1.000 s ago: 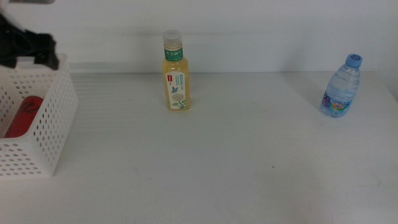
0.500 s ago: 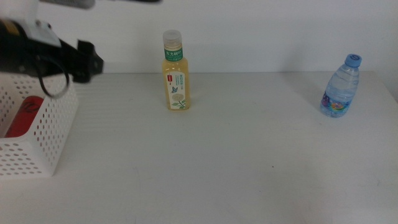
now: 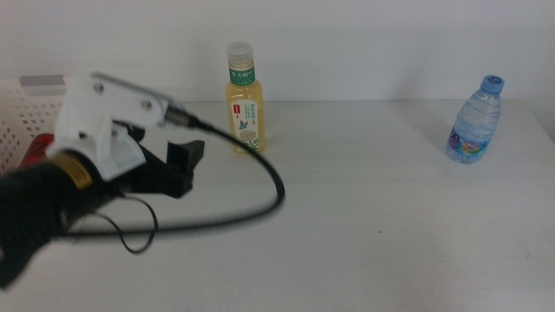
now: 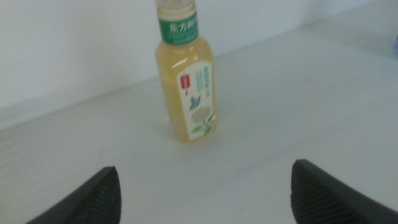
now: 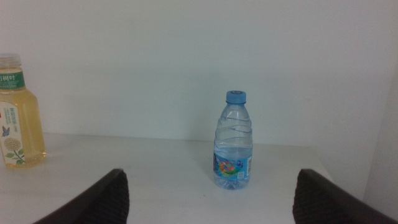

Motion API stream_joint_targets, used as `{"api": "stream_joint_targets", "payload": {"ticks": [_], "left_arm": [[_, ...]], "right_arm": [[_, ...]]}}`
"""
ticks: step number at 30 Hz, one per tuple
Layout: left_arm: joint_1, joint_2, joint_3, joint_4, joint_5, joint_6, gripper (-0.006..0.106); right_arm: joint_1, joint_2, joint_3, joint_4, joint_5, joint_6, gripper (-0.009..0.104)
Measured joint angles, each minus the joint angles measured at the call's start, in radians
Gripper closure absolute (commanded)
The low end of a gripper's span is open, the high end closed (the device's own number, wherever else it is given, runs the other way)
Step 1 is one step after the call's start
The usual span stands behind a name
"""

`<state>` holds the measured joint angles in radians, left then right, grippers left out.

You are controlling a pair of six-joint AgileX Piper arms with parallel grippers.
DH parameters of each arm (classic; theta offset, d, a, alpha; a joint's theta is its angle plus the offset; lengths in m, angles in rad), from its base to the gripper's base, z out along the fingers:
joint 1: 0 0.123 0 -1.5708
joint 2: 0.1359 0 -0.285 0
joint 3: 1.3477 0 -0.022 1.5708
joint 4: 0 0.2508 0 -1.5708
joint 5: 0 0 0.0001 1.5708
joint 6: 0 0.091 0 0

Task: Use arms to grab the bottles and put them into the dustbin to the left of the table.

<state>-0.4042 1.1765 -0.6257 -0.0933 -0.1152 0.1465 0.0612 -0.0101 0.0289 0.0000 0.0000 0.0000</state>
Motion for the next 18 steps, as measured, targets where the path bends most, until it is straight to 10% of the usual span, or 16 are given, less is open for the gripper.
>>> {"api": "stream_joint_targets", "payload": {"ticks": [18], "left_arm": [[-0.030, 0.391, 0.094, 0.014, -0.618, -0.147, 0.010]], "right_arm": [[0.000, 0.000, 0.000, 0.000, 0.000, 0.000, 0.018]]}}
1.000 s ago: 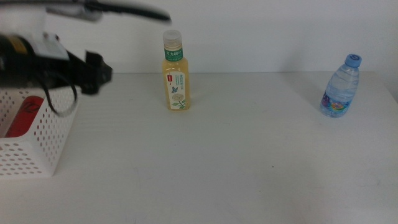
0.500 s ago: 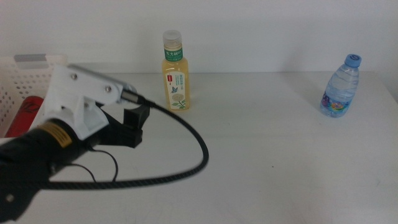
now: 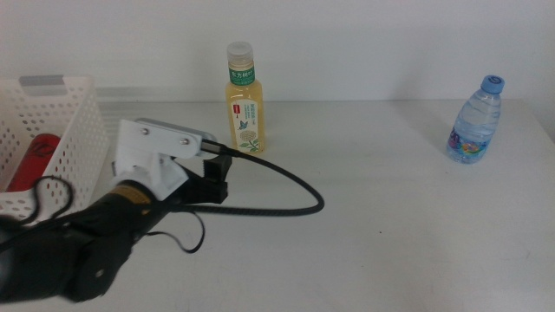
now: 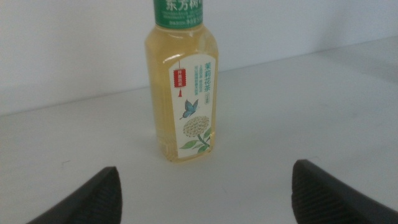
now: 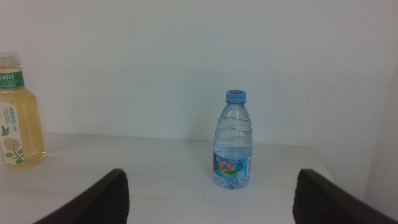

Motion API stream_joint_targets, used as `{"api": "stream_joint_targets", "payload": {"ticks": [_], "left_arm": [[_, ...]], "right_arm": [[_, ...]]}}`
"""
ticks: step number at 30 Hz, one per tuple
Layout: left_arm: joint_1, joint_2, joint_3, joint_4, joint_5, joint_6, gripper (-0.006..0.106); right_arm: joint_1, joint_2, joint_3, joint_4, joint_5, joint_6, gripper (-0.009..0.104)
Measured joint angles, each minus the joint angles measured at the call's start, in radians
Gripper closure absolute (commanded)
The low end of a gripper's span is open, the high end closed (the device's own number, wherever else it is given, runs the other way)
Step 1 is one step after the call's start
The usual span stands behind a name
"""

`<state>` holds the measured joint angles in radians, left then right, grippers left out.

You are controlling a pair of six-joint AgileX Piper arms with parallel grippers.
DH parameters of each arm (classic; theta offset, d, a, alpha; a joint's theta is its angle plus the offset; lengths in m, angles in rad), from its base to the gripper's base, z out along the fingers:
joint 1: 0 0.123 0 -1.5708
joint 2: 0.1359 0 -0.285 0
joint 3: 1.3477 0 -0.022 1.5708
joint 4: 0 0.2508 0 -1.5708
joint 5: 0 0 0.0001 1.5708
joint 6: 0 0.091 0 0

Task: Use arms to grab the bottles and put them into the dustbin to the left of the table.

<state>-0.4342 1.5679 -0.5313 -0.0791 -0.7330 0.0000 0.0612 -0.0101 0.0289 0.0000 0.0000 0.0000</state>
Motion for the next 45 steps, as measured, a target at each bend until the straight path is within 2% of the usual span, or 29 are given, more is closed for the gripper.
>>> {"api": "stream_joint_targets", "payload": {"ticks": [18, 45], "left_arm": [[0.000, 0.373, -0.366, 0.006, -0.041, -0.007, 0.010], [0.053, 0.742, -0.860, -0.021, 0.008, -0.010, 0.010]], "right_arm": [[0.000, 0.000, 0.000, 0.000, 0.000, 0.000, 0.018], [0.000, 0.000, 0.000, 0.000, 0.000, 0.000, 0.018]]}}
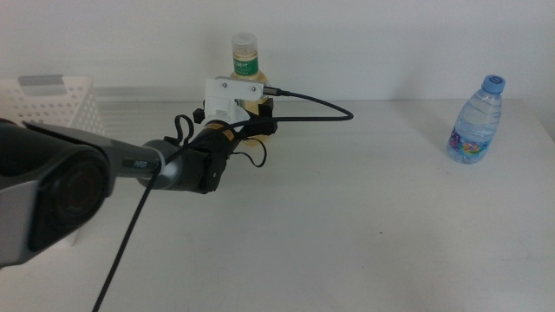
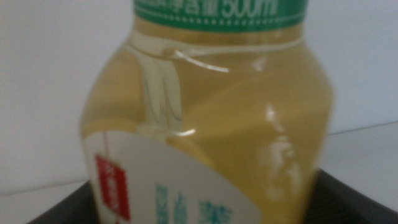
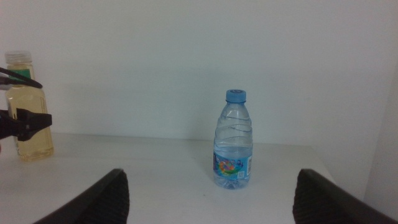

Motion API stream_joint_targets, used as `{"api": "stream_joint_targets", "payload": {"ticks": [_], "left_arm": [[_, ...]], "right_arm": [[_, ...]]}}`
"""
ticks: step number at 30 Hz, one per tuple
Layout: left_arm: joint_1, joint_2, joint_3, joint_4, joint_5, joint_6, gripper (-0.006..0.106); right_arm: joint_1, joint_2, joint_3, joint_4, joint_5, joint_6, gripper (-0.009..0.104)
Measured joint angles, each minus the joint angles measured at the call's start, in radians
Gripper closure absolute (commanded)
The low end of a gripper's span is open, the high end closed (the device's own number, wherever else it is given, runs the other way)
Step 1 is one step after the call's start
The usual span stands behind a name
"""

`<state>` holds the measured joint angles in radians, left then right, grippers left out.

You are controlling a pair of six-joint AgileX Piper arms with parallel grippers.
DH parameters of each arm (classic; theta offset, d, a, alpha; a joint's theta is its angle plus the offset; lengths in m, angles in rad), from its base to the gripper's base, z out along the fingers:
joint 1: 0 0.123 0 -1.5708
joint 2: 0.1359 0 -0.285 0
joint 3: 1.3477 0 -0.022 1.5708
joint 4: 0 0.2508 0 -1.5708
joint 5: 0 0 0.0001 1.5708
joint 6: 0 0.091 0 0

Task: Use arms to grab the bottles and put them into the dustbin to the left of the table.

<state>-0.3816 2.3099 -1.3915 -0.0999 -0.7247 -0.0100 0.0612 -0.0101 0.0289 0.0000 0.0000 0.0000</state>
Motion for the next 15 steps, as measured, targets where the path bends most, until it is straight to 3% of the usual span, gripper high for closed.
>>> {"api": "stream_joint_targets", "payload": {"ticks": [10, 12, 15], "left_arm": [[0.006, 0.084, -0.098, 0.007, 0.000, 0.000, 0.015], [0.006, 0.086, -0.103, 0.007, 0.000, 0.000, 0.026], [0.006, 0.086, -0.104, 0.007, 0.000, -0.006, 0.054]], "right_arm": [[0.000, 0.000, 0.000, 0.000, 0.000, 0.000, 0.018], [0.000, 0.000, 0.000, 0.000, 0.000, 0.000, 0.018], [0.000, 0.000, 0.000, 0.000, 0.000, 0.000, 0.018]]}}
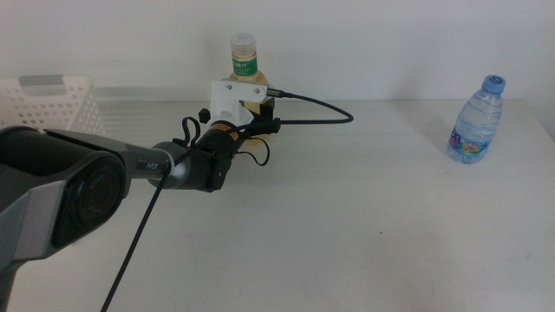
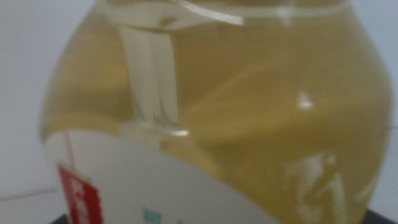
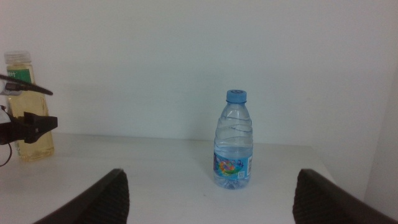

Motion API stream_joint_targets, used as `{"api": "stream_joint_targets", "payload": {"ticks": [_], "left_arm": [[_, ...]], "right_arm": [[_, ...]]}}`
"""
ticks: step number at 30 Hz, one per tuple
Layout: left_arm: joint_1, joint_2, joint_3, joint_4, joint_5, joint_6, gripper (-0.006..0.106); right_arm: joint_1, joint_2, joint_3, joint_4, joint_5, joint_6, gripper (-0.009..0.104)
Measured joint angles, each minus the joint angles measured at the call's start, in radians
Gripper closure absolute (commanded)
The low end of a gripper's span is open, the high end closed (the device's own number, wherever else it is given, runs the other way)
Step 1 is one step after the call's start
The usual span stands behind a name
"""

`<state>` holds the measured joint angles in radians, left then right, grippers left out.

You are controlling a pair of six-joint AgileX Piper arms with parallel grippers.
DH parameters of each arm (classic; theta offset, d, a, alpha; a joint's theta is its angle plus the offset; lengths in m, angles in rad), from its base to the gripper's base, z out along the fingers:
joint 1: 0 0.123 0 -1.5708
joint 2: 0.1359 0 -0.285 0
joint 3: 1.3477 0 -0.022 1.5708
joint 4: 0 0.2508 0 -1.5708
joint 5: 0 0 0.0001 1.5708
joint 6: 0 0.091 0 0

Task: Use arms to grab the bottles and put them into the dustbin to the left of the table.

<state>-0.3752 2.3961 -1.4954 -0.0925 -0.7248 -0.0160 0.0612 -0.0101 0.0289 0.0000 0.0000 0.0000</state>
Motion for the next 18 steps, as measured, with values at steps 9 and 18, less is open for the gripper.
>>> {"api": "stream_joint_targets", "payload": {"ticks": [9, 18], "left_arm": [[0.001, -0.147, 0.168, 0.053, 0.089, -0.055, 0.104], [0.001, -0.502, 0.509, 0.056, 0.208, -0.048, 0.100]], "right_arm": [[0.000, 0.000, 0.000, 0.000, 0.000, 0.000, 0.018], [0.000, 0.000, 0.000, 0.000, 0.000, 0.000, 0.018]]}}
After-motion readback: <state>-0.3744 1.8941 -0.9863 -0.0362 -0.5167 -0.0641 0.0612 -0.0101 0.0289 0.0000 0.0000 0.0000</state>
